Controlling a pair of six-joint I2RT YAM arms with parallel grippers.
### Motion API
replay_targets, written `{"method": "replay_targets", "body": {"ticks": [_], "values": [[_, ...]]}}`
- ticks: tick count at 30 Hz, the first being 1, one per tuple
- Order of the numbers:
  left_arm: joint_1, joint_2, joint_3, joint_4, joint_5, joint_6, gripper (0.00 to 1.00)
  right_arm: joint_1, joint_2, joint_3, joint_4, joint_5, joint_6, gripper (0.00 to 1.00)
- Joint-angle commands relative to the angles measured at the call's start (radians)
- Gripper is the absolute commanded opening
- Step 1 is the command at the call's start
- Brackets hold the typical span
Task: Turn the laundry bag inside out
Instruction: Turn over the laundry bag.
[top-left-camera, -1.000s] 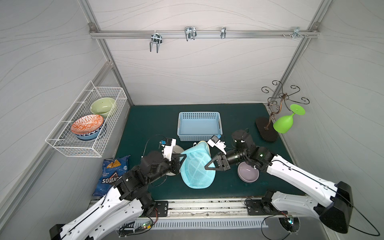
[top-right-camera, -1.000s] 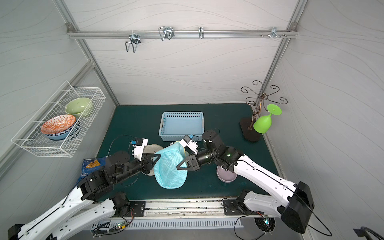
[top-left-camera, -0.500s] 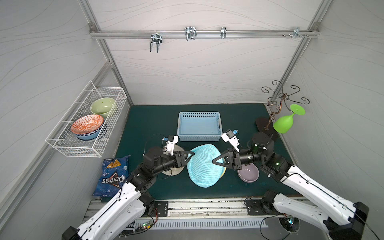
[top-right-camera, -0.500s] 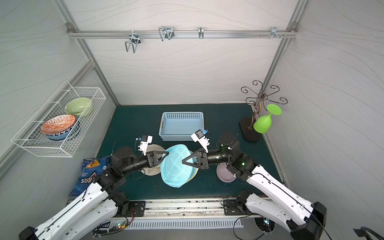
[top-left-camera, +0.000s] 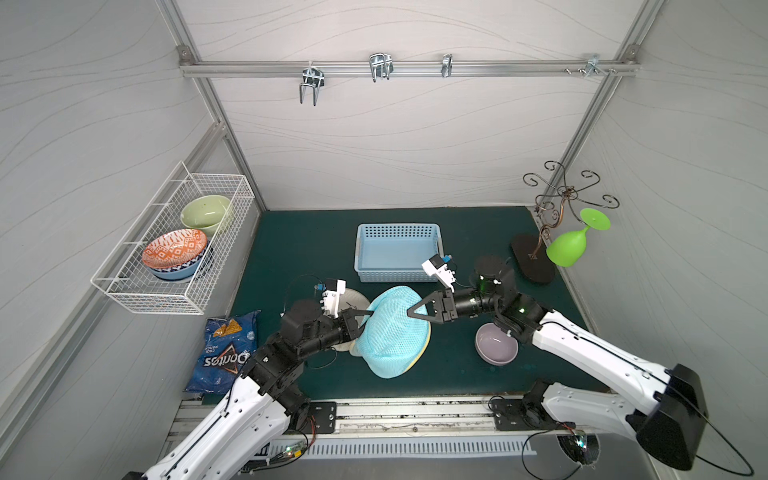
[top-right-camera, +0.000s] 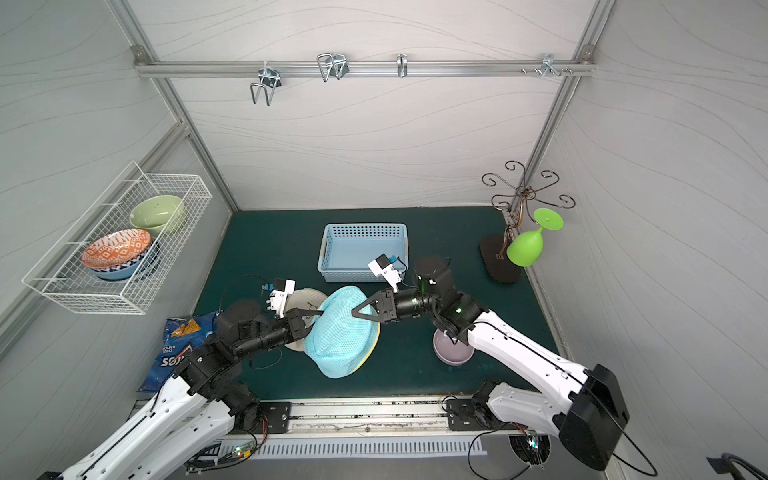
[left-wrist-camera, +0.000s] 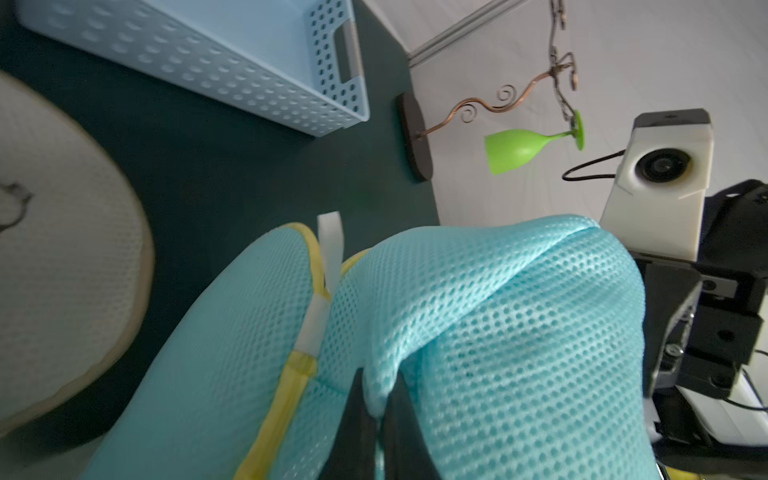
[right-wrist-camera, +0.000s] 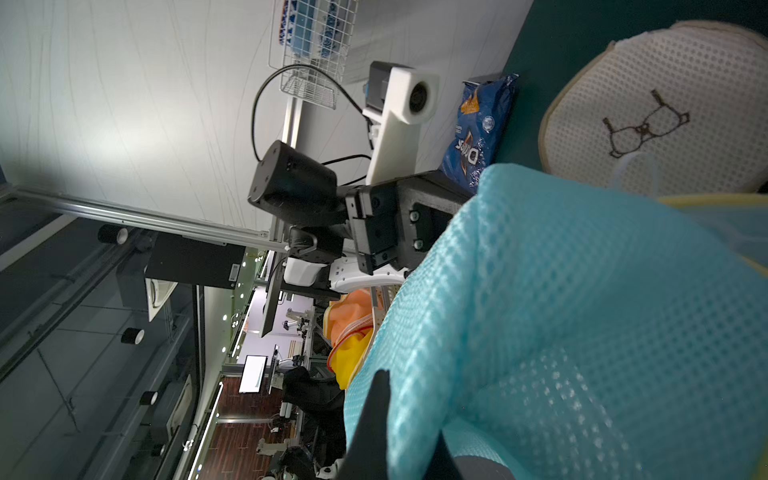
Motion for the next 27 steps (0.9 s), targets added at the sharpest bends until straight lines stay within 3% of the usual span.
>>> {"method": "replay_targets", "body": {"ticks": [1,2,3,4,6,7,10,15,21,27], "values": [[-0.047,-0.056,0.123,-0.038,-0.012,-0.075,0.0,-0.041,0.091,-0.023,0.049,0.13,0.034,0.0],[-0.048,-0.064,0.143,-0.077,-0.043,-0.105,0.0,-0.049,0.104,-0.023,0.017,0.145,0.023,0.0],[-0.048,-0.068,0.164,-0.122,-0.075,-0.127,0.0,-0.055,0.107,-0.014,-0.034,0.171,-0.007,0.18],[-0.049,-0.067,0.194,-0.19,-0.124,-0.163,0.0,-0.057,0.101,0.012,-0.14,0.228,-0.078,0.42],[-0.048,-0.059,0.236,-0.264,-0.191,-0.217,0.0,-0.054,0.061,0.053,-0.306,0.382,-0.23,0.68],[-0.048,-0.052,0.254,-0.293,-0.219,-0.241,0.0,-0.055,0.026,0.045,-0.339,0.424,-0.262,0.72],[-0.058,-0.018,0.3,-0.348,-0.31,-0.272,0.0,-0.027,-0.102,0.008,-0.324,0.468,-0.372,0.75],[-0.108,0.012,0.269,-0.305,-0.412,-0.362,0.0,0.252,-0.242,0.084,-0.455,0.775,-0.629,0.77],[-0.206,0.103,0.275,-0.246,-0.511,-0.392,0.0,0.615,-0.044,0.217,-0.491,1.111,-0.778,0.78],[-0.248,0.133,0.279,-0.211,-0.55,-0.413,0.0,0.656,0.092,0.221,-0.397,1.194,-0.796,0.79]]}}
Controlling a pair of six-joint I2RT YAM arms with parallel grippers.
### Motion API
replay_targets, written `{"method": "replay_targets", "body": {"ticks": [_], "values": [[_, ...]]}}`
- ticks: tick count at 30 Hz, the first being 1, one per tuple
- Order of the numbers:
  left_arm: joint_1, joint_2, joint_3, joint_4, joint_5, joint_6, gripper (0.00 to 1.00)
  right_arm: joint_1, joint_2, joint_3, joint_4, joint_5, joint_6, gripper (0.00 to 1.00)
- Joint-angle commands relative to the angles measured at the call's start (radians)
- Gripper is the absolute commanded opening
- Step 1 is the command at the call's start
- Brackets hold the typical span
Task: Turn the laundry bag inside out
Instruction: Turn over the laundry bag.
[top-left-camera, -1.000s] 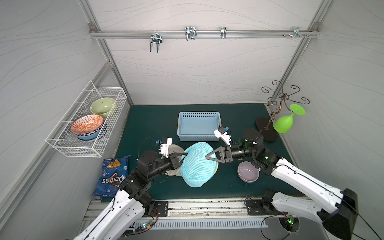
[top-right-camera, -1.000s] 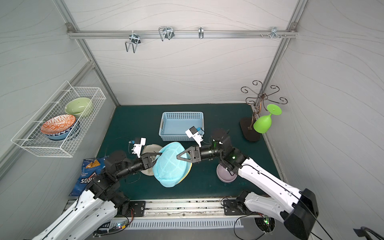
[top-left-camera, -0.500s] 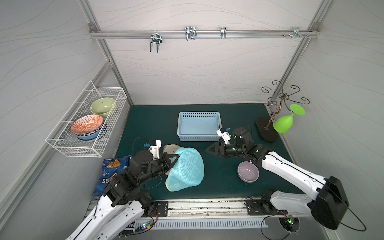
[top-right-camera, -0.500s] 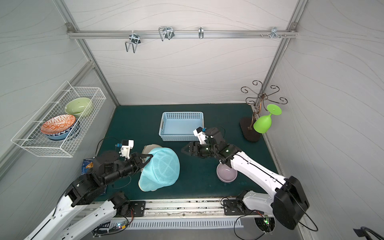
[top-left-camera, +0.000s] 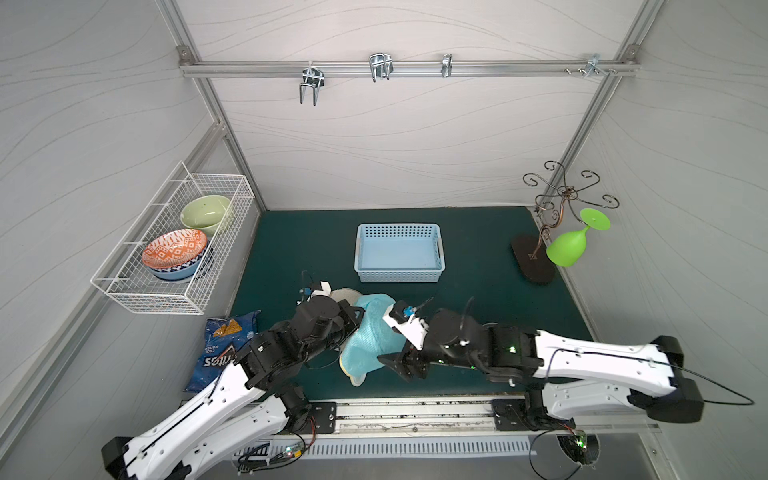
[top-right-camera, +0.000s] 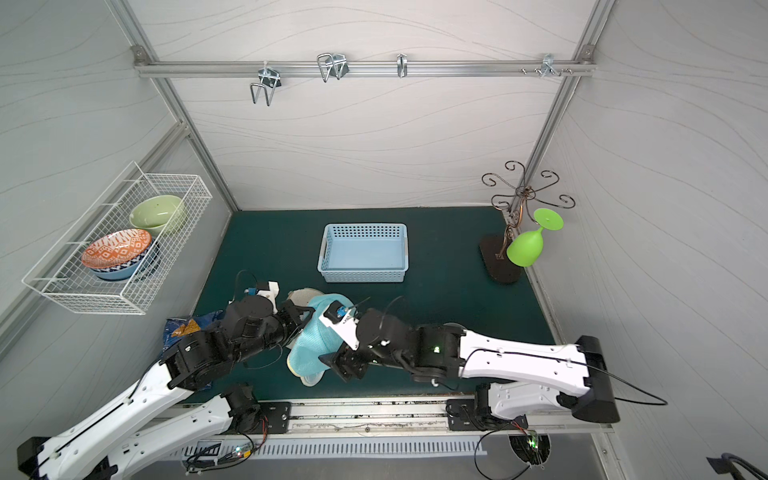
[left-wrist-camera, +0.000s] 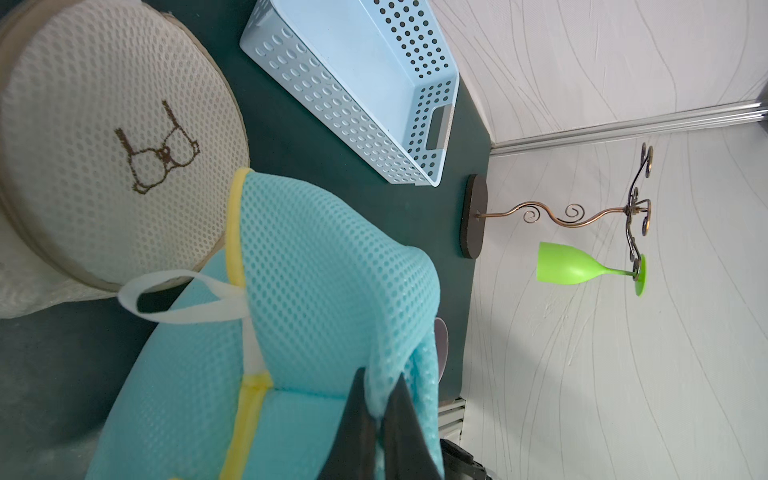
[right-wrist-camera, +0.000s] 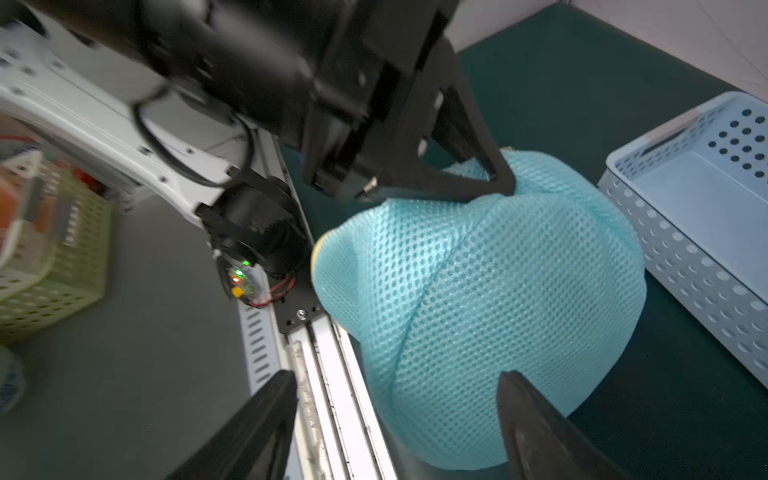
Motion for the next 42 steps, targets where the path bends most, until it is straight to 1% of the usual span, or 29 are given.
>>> {"method": "replay_targets", "body": {"ticks": [1,3,5,6,8,10,11,12,13,15,16,18,19,20,22,23,24,25,27,28,30,31,32,34,37,40,42], "values": [[-0.016,-0.011,0.019,0.078,-0.065,-0.027,0.0,0.0,0.037,0.01,0.026,0.112,-0.049,0.79],[-0.018,-0.014,0.013,0.079,-0.079,-0.039,0.0,0.018,0.072,0.015,0.054,0.107,-0.036,0.78],[-0.018,-0.021,0.003,0.087,-0.098,-0.045,0.0,0.056,0.084,-0.006,0.098,0.192,-0.033,0.79],[-0.018,-0.024,-0.003,0.091,-0.102,-0.058,0.0,0.062,0.08,-0.019,0.126,0.215,-0.023,0.79],[-0.019,-0.027,-0.019,0.12,-0.104,-0.068,0.0,0.059,0.074,-0.038,0.169,0.258,0.012,0.79],[-0.02,-0.017,-0.027,0.144,-0.097,-0.075,0.0,0.025,0.1,-0.019,0.174,0.229,0.027,0.77],[-0.021,-0.011,-0.027,0.148,-0.093,-0.081,0.0,0.009,0.114,-0.004,0.171,0.203,0.033,0.71],[-0.023,-0.007,-0.032,0.156,-0.09,-0.085,0.0,-0.002,0.127,0.002,0.18,0.18,0.027,0.63],[-0.024,-0.005,-0.036,0.165,-0.087,-0.087,0.0,-0.009,0.132,0.0,0.196,0.166,0.021,0.49],[-0.025,-0.007,-0.046,0.17,-0.08,-0.095,0.0,-0.032,0.125,-0.012,0.212,0.116,0.007,0.11],[-0.025,-0.012,-0.054,0.18,-0.076,-0.092,0.0,-0.05,0.117,-0.018,0.21,0.096,0.007,0.0],[-0.024,-0.021,-0.064,0.183,-0.063,-0.082,0.0,-0.105,0.086,-0.045,0.216,-0.021,0.002,0.0],[-0.023,-0.028,-0.072,0.189,-0.054,-0.059,0.14,-0.145,0.059,-0.06,0.215,-0.105,0.003,0.0],[-0.023,-0.04,-0.07,0.172,-0.052,-0.027,0.27,-0.194,0.026,-0.079,0.214,-0.214,0.0,0.0],[-0.02,-0.086,-0.084,0.171,-0.047,0.076,0.44,-0.305,-0.039,-0.115,0.203,-0.39,-0.002,0.0],[-0.016,-0.122,-0.089,0.154,-0.05,0.123,0.49,-0.375,-0.068,-0.13,0.191,-0.531,-0.002,0.0],[-0.008,-0.157,-0.103,0.161,-0.046,0.174,0.51,-0.427,-0.088,-0.136,0.178,-0.619,0.0,0.0],[0.001,-0.199,-0.124,0.195,-0.029,0.248,0.54,-0.473,-0.106,-0.142,0.163,-0.687,-0.003,0.0],[0.018,-0.265,-0.147,0.202,-0.008,0.349,0.57,-0.549,-0.125,-0.154,0.154,-0.808,0.0,0.0],[0.024,-0.295,-0.166,0.251,0.038,0.436,0.57,-0.584,-0.129,-0.159,0.161,-0.869,0.009,0.0],[0.023,-0.324,-0.179,0.255,0.073,0.508,0.58,-0.632,-0.132,-0.166,0.174,-0.92,0.038,0.0],[0.024,-0.327,-0.188,0.279,0.124,0.547,0.57,-0.649,-0.126,-0.166,0.176,-0.937,0.052,0.0],[0.024,-0.324,-0.193,0.277,0.138,0.558,0.57,-0.664,-0.121,-0.164,0.181,-0.97,0.062,0.0],[0.025,-0.308,-0.242,0.359,0.227,0.568,0.56,-0.668,-0.116,-0.164,0.208,-1.013,0.089,0.0],[0.023,-0.286,-0.279,0.4,0.31,0.564,0.56,-0.669,-0.101,-0.158,0.219,-1.037,0.131,0.0],[0.021,-0.319,-0.273,0.32,0.283,0.59,0.6,-0.667,-0.101,-0.154,0.181,-1.036,0.14,0.0],[0.021,-0.338,-0.257,0.248,0.255,0.608,0.61,-0.672,-0.096,-0.147,0.15,-1.038,0.137,0.0]]}}
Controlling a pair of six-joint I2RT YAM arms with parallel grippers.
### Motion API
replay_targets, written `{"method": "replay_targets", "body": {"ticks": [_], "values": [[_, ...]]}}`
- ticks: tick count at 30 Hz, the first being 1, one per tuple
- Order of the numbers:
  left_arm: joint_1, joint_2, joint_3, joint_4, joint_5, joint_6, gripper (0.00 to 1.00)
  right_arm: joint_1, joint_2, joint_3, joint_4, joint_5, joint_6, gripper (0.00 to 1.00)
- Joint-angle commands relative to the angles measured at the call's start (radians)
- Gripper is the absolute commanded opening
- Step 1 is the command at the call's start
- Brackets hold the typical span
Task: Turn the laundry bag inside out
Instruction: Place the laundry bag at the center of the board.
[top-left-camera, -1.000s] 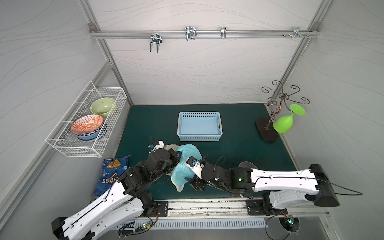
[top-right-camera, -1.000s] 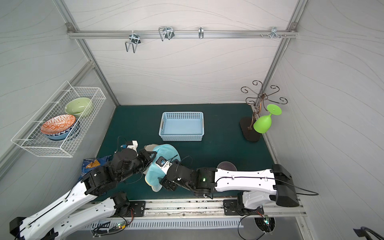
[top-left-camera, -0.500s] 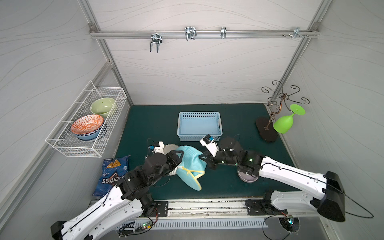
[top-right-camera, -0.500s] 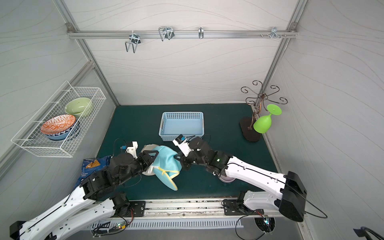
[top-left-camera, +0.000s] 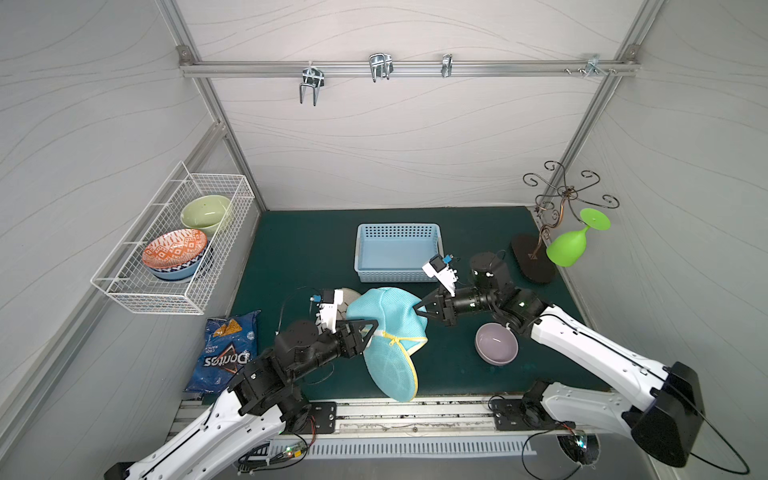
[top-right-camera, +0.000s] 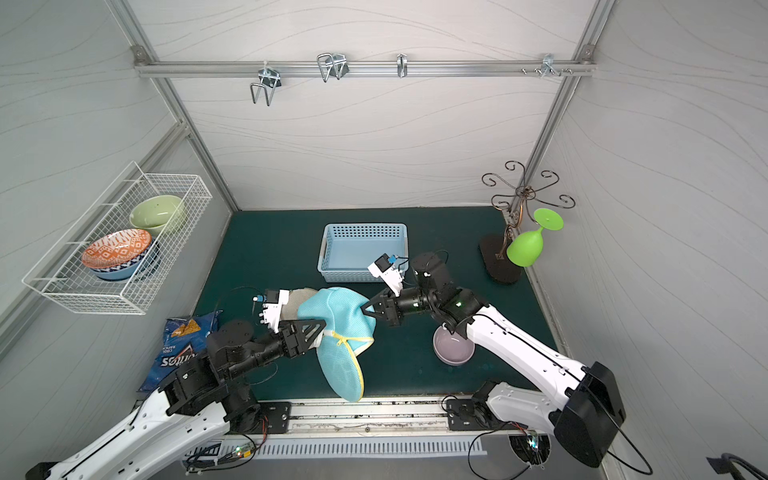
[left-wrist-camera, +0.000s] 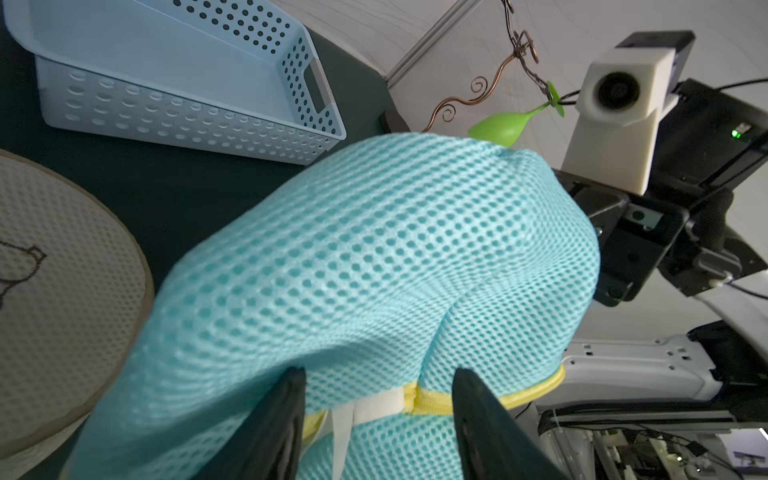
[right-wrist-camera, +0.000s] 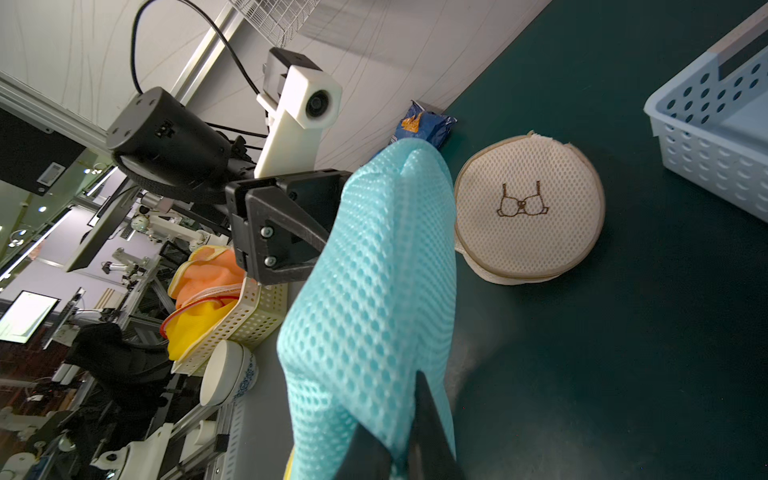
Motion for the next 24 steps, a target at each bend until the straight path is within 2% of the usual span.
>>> {"method": "replay_targets", "body": {"ticks": [1,5,8,14,17,20,24], "values": [[-0.003,-0.035,0.044,-0.048,0.015,0.083,0.61,-0.015,0.007,0.016,-0.019,-0.08,0.028,0.0],[-0.059,-0.012,0.083,-0.12,-0.054,0.134,0.65,-0.066,0.079,0.055,-0.068,-0.191,0.038,0.0],[-0.138,0.034,0.099,-0.153,-0.164,0.169,0.67,-0.115,0.148,0.033,0.033,-0.288,0.131,0.0],[-0.31,0.176,0.118,-0.153,-0.358,0.201,0.69,-0.154,0.236,-0.022,0.165,-0.37,0.223,0.0],[-0.361,0.237,0.133,-0.185,-0.445,0.178,0.68,-0.183,0.257,-0.052,0.279,-0.412,0.301,0.0],[-0.381,0.241,0.133,-0.224,-0.538,0.155,0.7,-0.185,0.261,-0.054,0.296,-0.423,0.306,0.0],[-0.381,0.236,0.113,-0.173,-0.543,0.156,0.69,-0.185,0.266,-0.061,0.307,-0.432,0.306,0.0]]}}
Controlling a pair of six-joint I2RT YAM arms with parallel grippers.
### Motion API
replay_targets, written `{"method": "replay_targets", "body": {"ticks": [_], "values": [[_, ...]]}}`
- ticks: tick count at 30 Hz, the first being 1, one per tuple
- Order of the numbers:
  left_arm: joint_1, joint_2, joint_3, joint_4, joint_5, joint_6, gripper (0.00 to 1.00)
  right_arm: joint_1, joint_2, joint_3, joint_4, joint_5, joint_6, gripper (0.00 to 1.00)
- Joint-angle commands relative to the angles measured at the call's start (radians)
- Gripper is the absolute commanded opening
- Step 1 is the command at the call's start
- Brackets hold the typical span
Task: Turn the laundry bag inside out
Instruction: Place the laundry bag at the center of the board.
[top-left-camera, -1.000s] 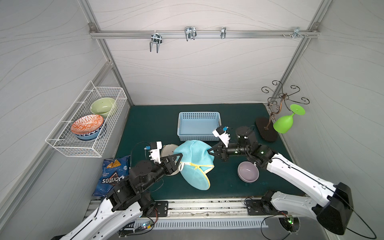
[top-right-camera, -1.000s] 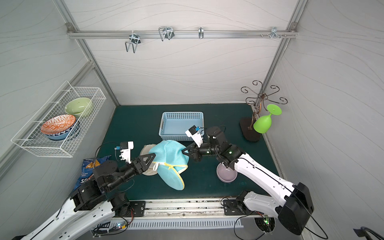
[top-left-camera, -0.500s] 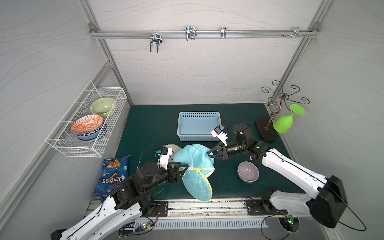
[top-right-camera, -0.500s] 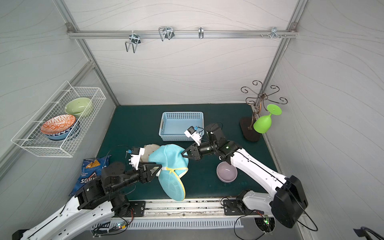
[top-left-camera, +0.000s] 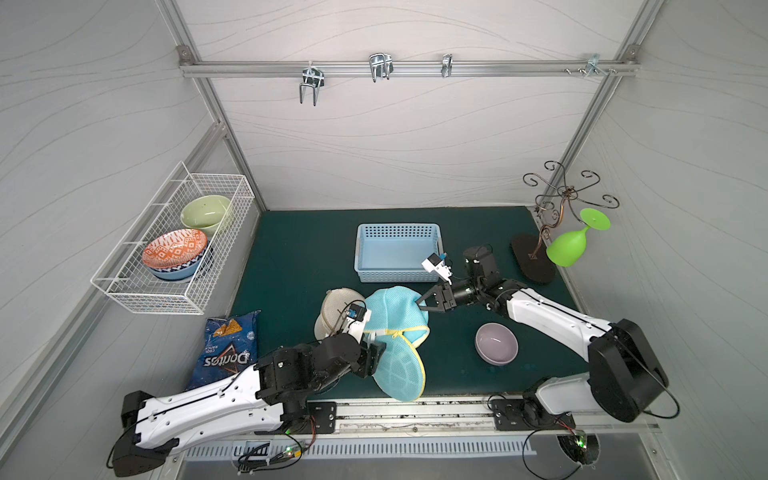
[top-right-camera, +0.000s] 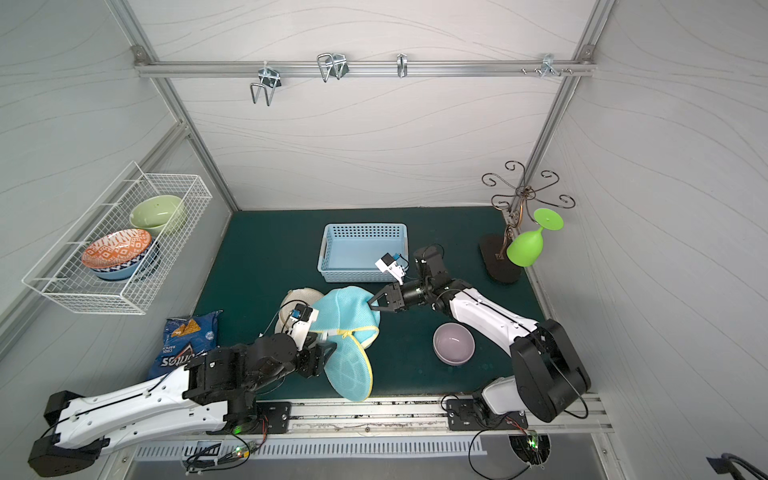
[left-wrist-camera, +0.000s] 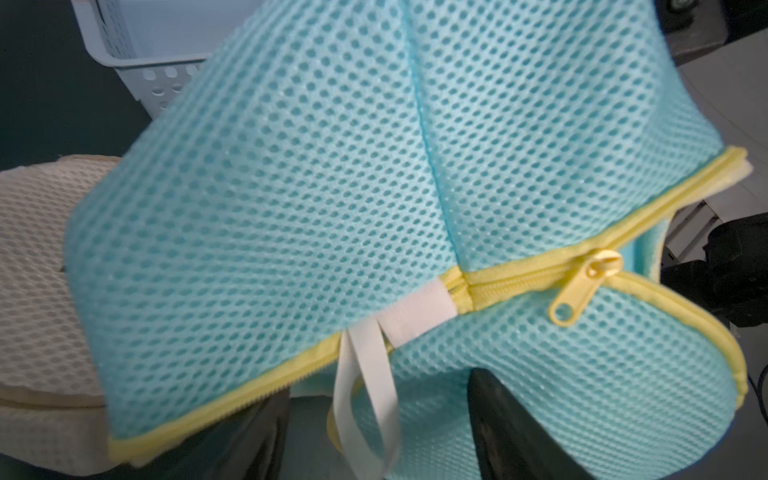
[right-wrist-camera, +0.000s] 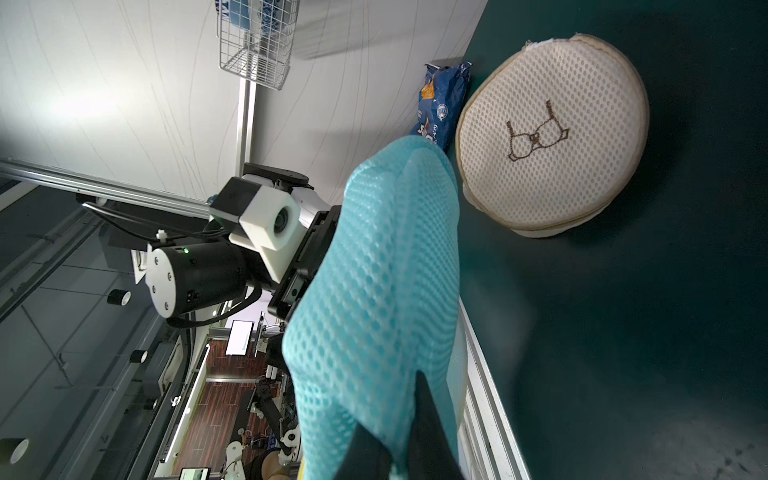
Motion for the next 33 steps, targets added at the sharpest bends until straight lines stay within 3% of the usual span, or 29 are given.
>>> {"method": "replay_targets", "body": {"ticks": [1,4,6,7,12,18,24,27,31,33], "values": [[-0.005,0.003,0.036,0.037,-0.091,-0.006,0.68,-0.002,0.007,-0.004,0.079,-0.065,0.032,0.0],[-0.005,0.031,0.048,0.04,-0.092,0.0,0.49,-0.002,0.007,-0.012,0.118,-0.072,0.059,0.0],[-0.005,0.028,0.051,0.06,-0.069,0.01,0.21,-0.004,0.006,-0.011,0.109,-0.069,0.058,0.0],[-0.005,0.023,0.053,0.06,-0.07,0.008,0.01,-0.002,0.007,-0.012,0.112,-0.073,0.057,0.0],[-0.005,-0.014,0.073,0.061,-0.037,0.021,0.0,0.004,0.024,-0.014,0.075,-0.059,0.023,0.0],[-0.005,0.003,0.176,-0.118,-0.027,-0.093,0.0,0.053,0.112,-0.004,-0.055,0.086,-0.076,0.0],[-0.005,0.113,0.059,-0.029,0.004,-0.181,0.0,0.135,0.284,0.053,-0.128,0.28,-0.136,0.0],[-0.005,0.124,0.005,0.023,0.002,-0.211,0.0,0.141,0.293,0.035,-0.092,0.344,-0.099,0.14],[-0.005,0.151,-0.022,0.051,0.013,-0.232,0.0,0.14,0.216,0.047,-0.189,0.507,-0.118,0.56],[-0.004,0.155,-0.029,0.05,0.002,-0.242,0.0,0.139,0.141,0.04,-0.226,0.582,-0.128,0.63]]}}
